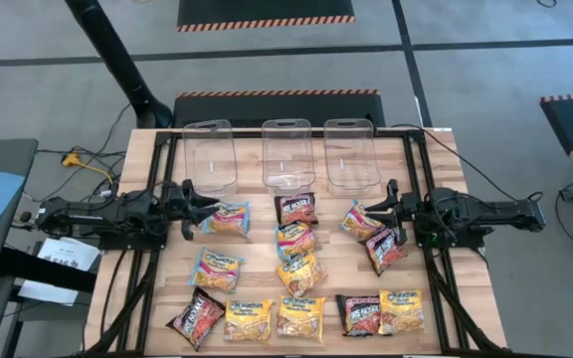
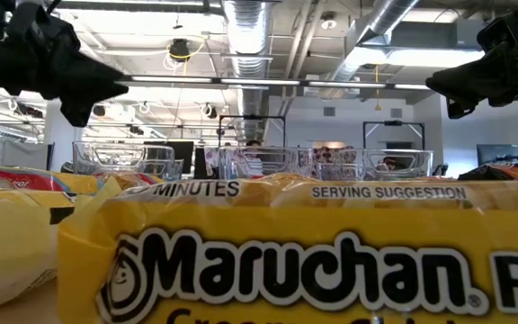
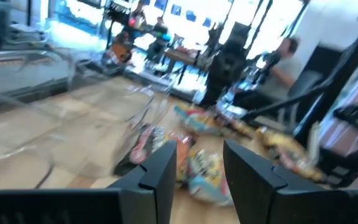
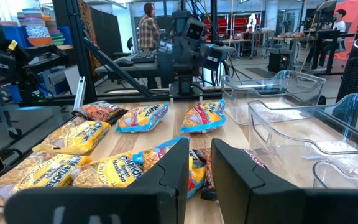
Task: Sort Maruchan noodles
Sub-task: Put the blue noodle pack into the left transparent bin
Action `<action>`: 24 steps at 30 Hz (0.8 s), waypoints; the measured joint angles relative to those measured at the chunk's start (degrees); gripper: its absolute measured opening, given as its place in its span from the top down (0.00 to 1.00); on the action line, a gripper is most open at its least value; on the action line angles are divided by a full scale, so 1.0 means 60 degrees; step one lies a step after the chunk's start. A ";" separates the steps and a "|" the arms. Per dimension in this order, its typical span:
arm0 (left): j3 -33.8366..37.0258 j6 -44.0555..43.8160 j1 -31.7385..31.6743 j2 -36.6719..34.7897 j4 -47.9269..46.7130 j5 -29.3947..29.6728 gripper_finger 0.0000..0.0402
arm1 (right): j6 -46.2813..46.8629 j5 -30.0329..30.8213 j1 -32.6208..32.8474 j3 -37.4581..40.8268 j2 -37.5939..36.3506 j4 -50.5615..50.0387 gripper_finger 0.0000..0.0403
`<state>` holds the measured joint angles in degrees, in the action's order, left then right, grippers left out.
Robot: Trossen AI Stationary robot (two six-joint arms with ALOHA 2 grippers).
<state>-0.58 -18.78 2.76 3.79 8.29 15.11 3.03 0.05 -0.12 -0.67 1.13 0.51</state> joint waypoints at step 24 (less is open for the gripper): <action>-0.5423 0.1052 0.0004 0.3292 -0.3557 -0.1068 0.70 | 0.0000 -0.0011 0.0000 0.0018 -0.0004 0.0865 0.76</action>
<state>-33.12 -12.47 2.79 23.54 -13.05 8.70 3.03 -0.01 -0.12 -0.56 1.10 5.70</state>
